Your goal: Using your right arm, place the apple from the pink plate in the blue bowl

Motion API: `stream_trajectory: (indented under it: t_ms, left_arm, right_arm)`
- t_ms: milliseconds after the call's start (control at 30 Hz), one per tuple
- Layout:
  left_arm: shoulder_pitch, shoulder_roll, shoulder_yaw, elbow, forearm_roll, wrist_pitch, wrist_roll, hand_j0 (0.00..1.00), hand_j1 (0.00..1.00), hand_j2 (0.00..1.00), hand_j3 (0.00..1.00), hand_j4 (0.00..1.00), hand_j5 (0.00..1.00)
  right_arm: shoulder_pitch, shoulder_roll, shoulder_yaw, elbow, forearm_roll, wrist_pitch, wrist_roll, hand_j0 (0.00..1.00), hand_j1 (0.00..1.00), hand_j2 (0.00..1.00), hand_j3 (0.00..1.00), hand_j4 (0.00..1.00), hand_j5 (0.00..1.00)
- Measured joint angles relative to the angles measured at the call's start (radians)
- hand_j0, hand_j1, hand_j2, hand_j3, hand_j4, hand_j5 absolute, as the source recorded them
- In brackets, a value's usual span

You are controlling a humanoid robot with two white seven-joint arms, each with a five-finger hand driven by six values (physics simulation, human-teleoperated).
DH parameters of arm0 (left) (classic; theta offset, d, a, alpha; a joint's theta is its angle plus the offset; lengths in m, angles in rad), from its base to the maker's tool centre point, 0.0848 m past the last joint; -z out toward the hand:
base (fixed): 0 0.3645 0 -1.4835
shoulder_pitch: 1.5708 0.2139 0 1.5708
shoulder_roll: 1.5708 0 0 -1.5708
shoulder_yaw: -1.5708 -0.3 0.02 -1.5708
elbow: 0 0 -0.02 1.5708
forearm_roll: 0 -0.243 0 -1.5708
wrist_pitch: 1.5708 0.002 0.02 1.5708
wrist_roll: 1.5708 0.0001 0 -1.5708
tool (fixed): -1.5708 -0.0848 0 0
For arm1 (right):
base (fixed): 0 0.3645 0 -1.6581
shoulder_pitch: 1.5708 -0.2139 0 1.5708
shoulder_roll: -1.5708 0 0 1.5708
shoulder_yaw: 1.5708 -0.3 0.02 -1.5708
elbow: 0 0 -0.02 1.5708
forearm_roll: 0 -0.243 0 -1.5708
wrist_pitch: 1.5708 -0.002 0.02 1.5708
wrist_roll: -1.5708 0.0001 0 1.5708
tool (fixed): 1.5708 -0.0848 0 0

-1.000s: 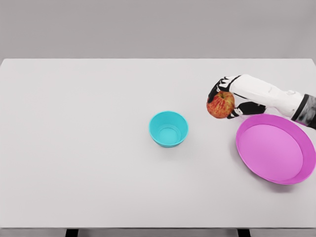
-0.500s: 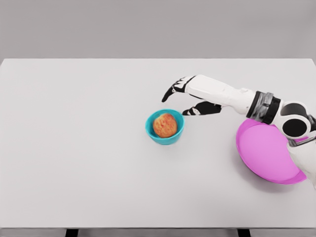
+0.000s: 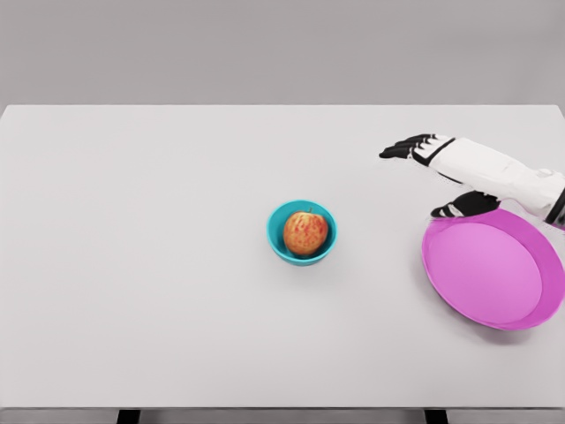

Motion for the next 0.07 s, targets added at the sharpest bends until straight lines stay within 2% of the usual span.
stream_trajectory:
  t_ms: [67]
  left_arm:
    - [0.000, 0.000, 0.000, 0.000, 0.000, -0.001, 0.000, 1.00, 1.00, 1.00, 1.00, 1.00, 1.00]
  right_arm:
    - [0.000, -0.007, -0.011, -0.001, 0.000, -0.003, 0.000, 1.00, 1.00, 1.00, 1.00, 1.00, 1.00]
